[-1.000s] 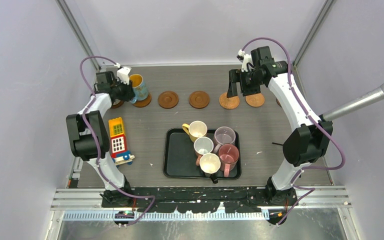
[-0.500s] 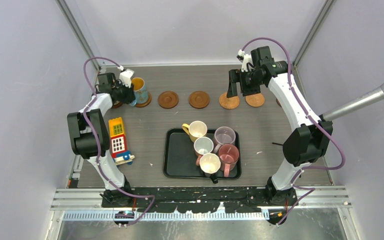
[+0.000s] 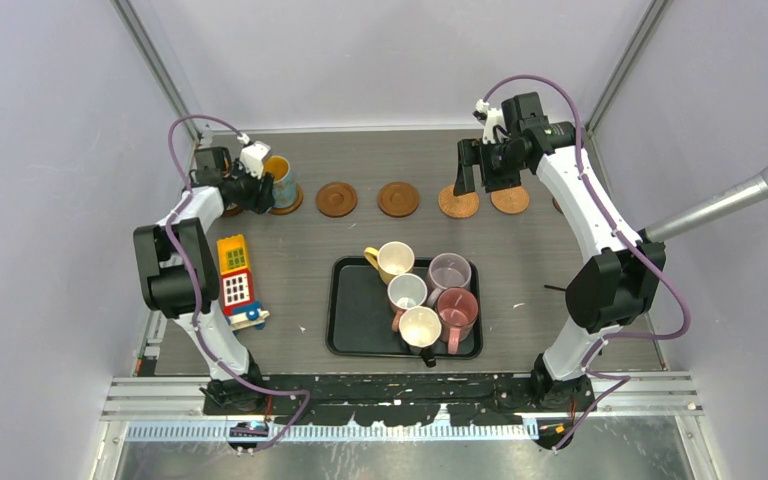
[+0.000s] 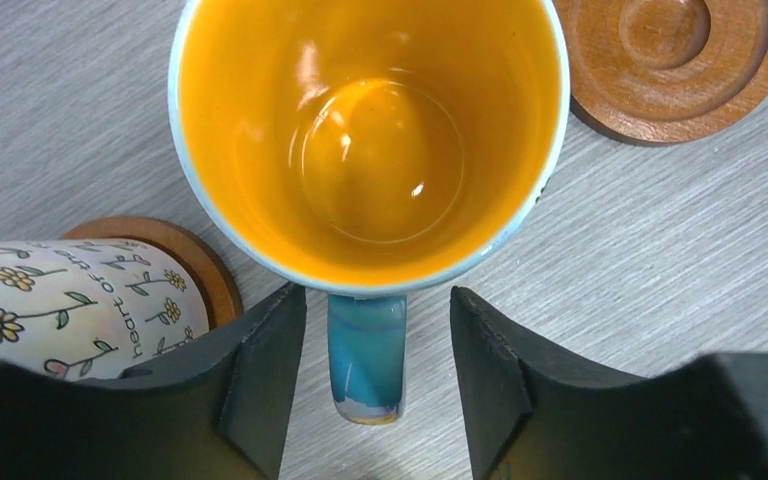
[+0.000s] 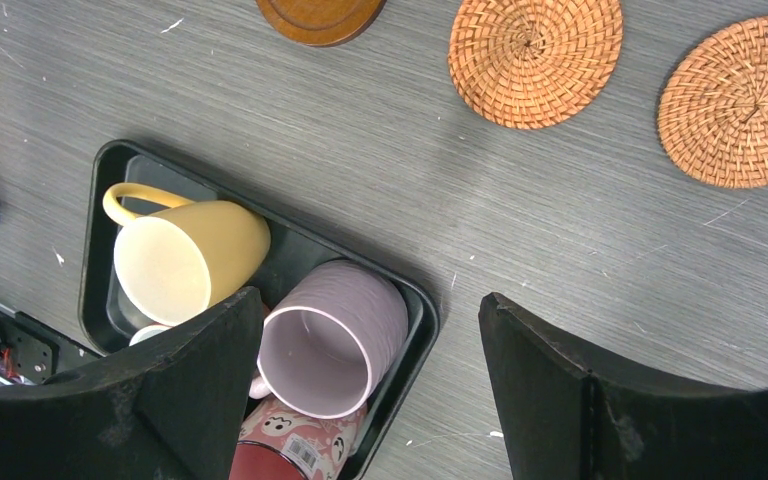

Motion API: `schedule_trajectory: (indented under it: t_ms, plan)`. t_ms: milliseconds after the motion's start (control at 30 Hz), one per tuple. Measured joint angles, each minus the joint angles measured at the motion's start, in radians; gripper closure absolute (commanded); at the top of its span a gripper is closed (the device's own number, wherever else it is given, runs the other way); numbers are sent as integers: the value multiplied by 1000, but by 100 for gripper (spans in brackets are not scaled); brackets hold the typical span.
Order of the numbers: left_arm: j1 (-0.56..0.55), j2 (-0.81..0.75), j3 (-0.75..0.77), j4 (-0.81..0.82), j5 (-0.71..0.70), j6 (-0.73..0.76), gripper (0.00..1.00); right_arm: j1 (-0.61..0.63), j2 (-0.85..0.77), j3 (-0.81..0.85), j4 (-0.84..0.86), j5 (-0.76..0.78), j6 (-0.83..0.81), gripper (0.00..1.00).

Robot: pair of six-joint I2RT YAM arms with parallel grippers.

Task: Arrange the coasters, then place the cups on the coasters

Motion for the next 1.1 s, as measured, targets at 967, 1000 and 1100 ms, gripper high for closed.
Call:
schedule_trajectory:
  t_ms: [967,1000,1100]
  plan:
    - [-428,-417,-27,-616,167,208,20,-15,-50,-72,-82,-8,-176,16]
    - [-453,-430,-54,-620,167,210,20,-15,-61,-80,-90,-8,-183,16]
    - [-529,-491,-150,-603,163,196,20,-19,-88,-102,-100,-7,-199,16]
